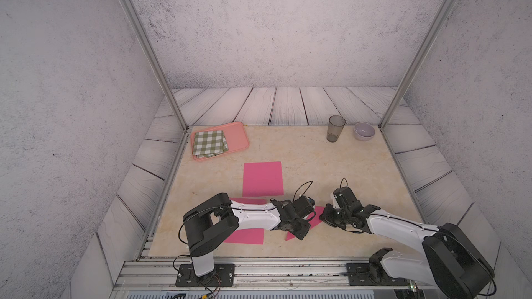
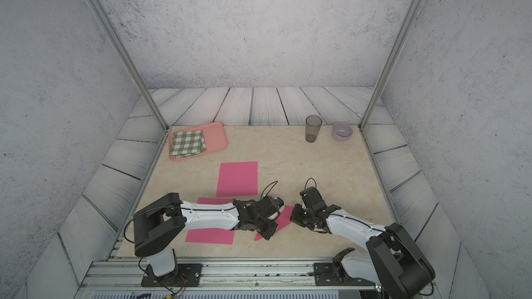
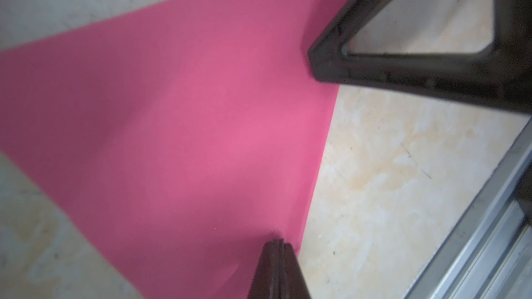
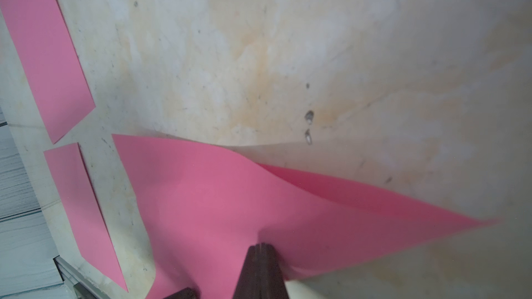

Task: Fold the square paper diagonally
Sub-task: Fold the paper at the center of the board.

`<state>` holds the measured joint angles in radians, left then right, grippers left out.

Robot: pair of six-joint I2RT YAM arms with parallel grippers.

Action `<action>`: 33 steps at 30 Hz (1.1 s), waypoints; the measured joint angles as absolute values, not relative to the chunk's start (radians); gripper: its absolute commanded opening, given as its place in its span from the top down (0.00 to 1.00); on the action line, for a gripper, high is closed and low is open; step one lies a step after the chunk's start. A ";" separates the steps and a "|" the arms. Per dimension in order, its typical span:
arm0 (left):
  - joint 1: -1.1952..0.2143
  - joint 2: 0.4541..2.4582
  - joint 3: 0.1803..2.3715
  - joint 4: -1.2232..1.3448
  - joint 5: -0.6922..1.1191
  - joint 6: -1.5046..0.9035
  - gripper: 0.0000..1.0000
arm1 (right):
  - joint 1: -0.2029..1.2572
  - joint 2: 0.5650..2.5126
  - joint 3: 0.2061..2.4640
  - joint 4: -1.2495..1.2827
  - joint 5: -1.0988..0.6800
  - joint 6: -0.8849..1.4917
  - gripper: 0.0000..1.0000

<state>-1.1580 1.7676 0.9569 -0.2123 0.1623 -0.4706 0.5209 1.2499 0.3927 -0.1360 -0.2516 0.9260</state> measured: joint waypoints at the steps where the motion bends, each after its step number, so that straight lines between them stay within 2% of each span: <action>1: -1.158 1.757 0.948 -0.221 0.163 -0.471 1.00 | 0.521 1.252 0.394 -0.135 -0.252 0.927 0.99; 17: -1.189 1.618 0.867 -0.389 0.140 -0.497 1.00 | 0.521 1.278 0.405 -0.111 -0.250 0.928 1.00; 23: -1.198 1.494 0.829 -0.459 0.098 -0.530 1.00 | 0.521 1.279 0.405 -0.110 -0.249 0.927 1.00; 29: -1.198 1.351 0.889 -0.486 0.025 -0.556 1.00 | 0.521 1.279 0.405 -0.107 -0.249 0.924 1.00; 33: -1.198 1.352 0.951 -0.411 0.034 -0.559 1.00 | 0.521 1.279 0.405 -0.106 -0.249 0.922 1.00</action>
<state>-1.1980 1.3518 0.9508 -0.4107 0.0341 -0.5587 0.5213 1.2789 0.4046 -0.1059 -0.2489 0.9218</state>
